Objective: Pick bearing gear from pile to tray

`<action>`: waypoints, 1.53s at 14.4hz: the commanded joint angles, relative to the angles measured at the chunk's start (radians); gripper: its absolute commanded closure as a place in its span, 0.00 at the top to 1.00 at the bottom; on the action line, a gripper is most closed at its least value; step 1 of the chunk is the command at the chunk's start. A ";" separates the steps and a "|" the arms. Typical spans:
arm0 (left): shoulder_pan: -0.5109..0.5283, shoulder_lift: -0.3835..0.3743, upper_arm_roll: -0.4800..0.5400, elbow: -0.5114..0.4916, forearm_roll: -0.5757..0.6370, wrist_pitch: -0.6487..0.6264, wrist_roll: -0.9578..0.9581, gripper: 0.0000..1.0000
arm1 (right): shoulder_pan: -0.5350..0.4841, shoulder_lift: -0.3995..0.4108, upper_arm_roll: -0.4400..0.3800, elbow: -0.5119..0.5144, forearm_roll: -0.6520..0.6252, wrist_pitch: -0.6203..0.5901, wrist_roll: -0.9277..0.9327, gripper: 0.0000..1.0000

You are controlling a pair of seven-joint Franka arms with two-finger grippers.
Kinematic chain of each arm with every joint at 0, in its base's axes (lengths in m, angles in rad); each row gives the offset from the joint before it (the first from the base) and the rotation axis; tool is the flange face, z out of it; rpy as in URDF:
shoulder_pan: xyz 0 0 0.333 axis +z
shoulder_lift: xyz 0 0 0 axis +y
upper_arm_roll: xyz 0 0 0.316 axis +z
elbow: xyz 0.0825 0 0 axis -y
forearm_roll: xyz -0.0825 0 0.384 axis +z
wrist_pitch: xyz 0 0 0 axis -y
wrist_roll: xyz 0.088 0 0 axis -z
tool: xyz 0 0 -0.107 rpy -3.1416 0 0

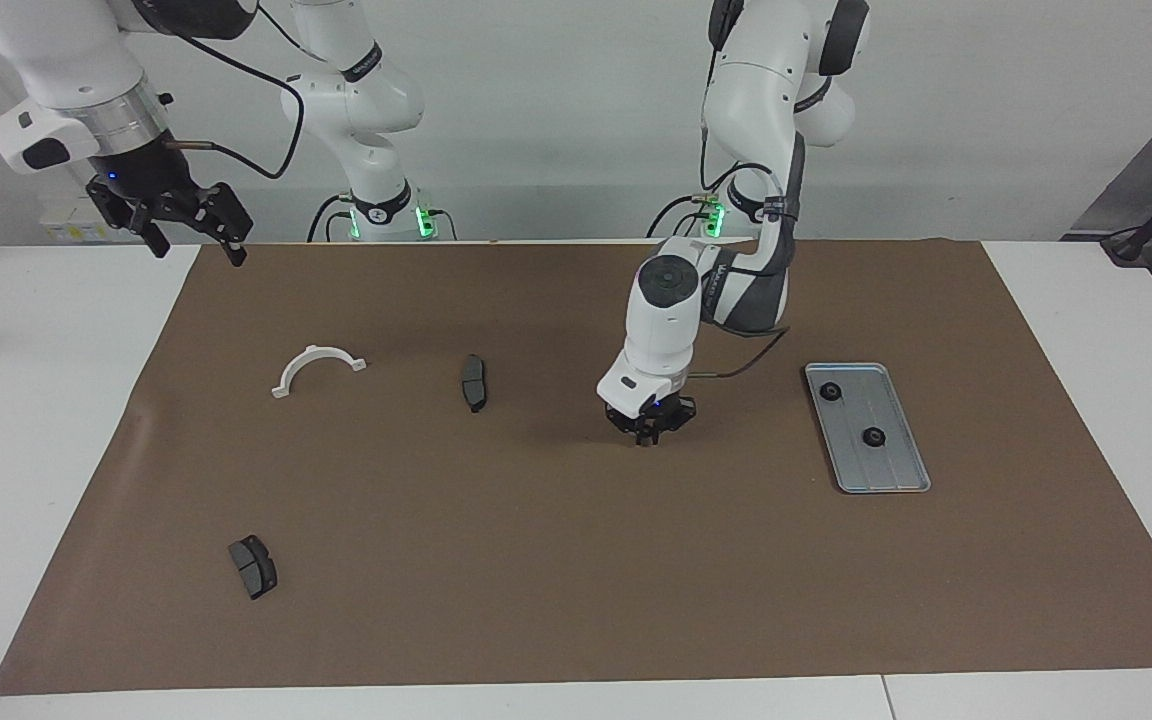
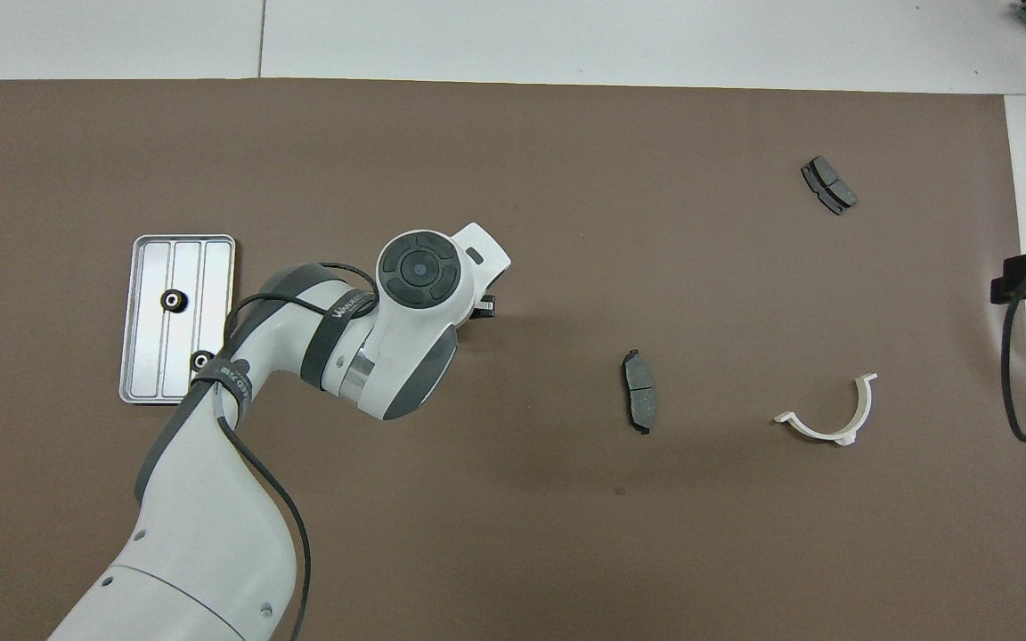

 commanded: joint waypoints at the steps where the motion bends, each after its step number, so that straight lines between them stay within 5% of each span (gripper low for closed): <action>1: 0.124 0.017 -0.011 0.064 0.003 -0.045 0.035 0.00 | -0.002 -0.001 0.006 -0.009 -0.015 -0.029 -0.020 1.00; 9: 0.457 -0.070 -0.010 0.020 -0.097 -0.191 0.521 0.00 | 0.001 0.007 0.020 -0.012 -0.035 -0.032 -0.020 1.00; 17: 0.600 -0.216 -0.007 -0.257 -0.097 -0.193 0.853 0.02 | 0.001 -0.002 0.026 -0.026 -0.012 -0.020 0.030 1.00; 18: 0.600 -0.220 -0.007 -0.264 -0.097 -0.194 0.854 0.24 | 0.001 -0.007 0.026 -0.026 -0.011 -0.023 0.030 1.00; 19: 0.599 -0.222 -0.007 -0.264 -0.097 -0.194 0.854 0.68 | 0.000 -0.007 0.024 -0.024 -0.011 -0.021 0.030 1.00; 20: 0.599 -0.226 -0.007 -0.262 -0.096 -0.194 0.854 0.96 | 0.000 -0.007 0.024 -0.026 -0.011 -0.021 0.030 1.00; 22: 0.599 -0.236 -0.007 -0.246 -0.096 -0.193 0.848 1.00 | 0.000 -0.007 0.026 -0.026 -0.011 -0.021 0.030 1.00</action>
